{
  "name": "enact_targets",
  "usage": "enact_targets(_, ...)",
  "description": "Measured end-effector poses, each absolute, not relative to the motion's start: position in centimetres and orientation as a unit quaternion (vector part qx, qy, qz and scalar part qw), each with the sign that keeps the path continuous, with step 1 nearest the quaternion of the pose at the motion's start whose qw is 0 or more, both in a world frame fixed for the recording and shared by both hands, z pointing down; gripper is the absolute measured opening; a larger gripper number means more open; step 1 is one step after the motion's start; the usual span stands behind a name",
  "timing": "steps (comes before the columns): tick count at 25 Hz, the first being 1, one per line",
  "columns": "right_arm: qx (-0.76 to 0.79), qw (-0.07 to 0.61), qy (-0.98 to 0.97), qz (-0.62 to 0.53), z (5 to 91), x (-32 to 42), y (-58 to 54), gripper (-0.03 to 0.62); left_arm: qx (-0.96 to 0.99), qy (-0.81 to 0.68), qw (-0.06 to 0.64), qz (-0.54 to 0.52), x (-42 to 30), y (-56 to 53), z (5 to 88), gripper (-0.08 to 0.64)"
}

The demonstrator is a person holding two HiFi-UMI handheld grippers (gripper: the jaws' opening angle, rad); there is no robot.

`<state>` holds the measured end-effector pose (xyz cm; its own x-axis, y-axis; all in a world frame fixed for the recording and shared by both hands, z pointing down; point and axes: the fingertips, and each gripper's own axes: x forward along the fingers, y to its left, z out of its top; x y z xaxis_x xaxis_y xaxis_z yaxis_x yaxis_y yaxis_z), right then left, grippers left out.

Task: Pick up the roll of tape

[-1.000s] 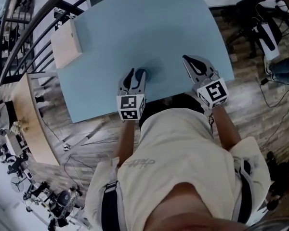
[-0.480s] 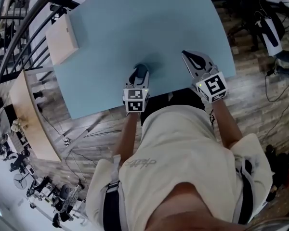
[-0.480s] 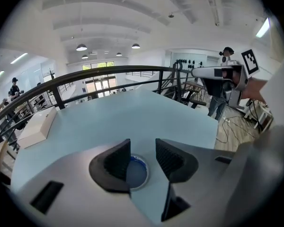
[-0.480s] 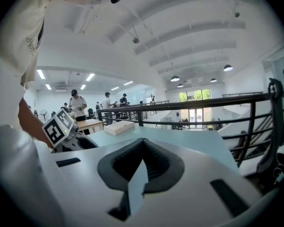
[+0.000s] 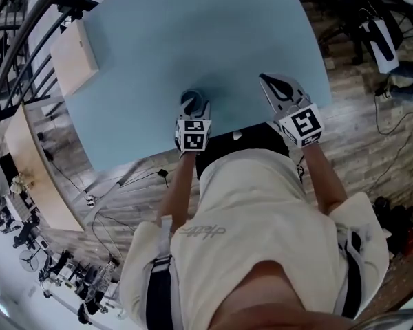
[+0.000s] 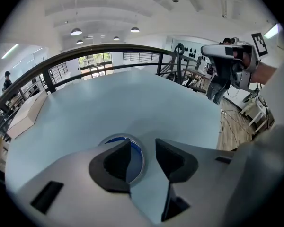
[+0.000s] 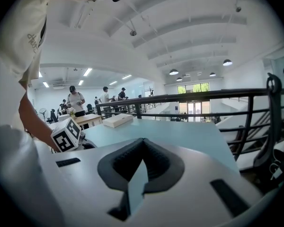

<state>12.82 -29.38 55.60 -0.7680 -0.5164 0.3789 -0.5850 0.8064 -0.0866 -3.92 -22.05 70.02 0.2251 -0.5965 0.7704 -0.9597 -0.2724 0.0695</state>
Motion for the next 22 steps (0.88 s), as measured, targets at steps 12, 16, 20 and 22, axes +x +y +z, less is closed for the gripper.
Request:
enact_targets(12,0.283,0.172,-0.938,0.103,56.6,12.8,-31.2,0.005,0.698,-0.512,0.337,0.370,-3.5,-22.2,73.9,0.176)
enact_targets(16,0.284,0.169,-0.937,0.112,56.3,12.5,-31.7,0.005,0.693,-0.499,0.332,0.401,-3.2,-22.0,74.4,0.132)
enact_targets(20,0.280,0.170,-0.938,0.113,56.9,12.3,-31.6,0.005,0.690,-0.489,0.321,0.425,-3.5,-21.9,74.9,0.097)
enact_targets(22,0.278,0.170,-0.939,0.113,57.2,12.2,-31.5,0.005,0.690,-0.482,0.321,0.435,-3.5,-21.8,75.0,0.095)
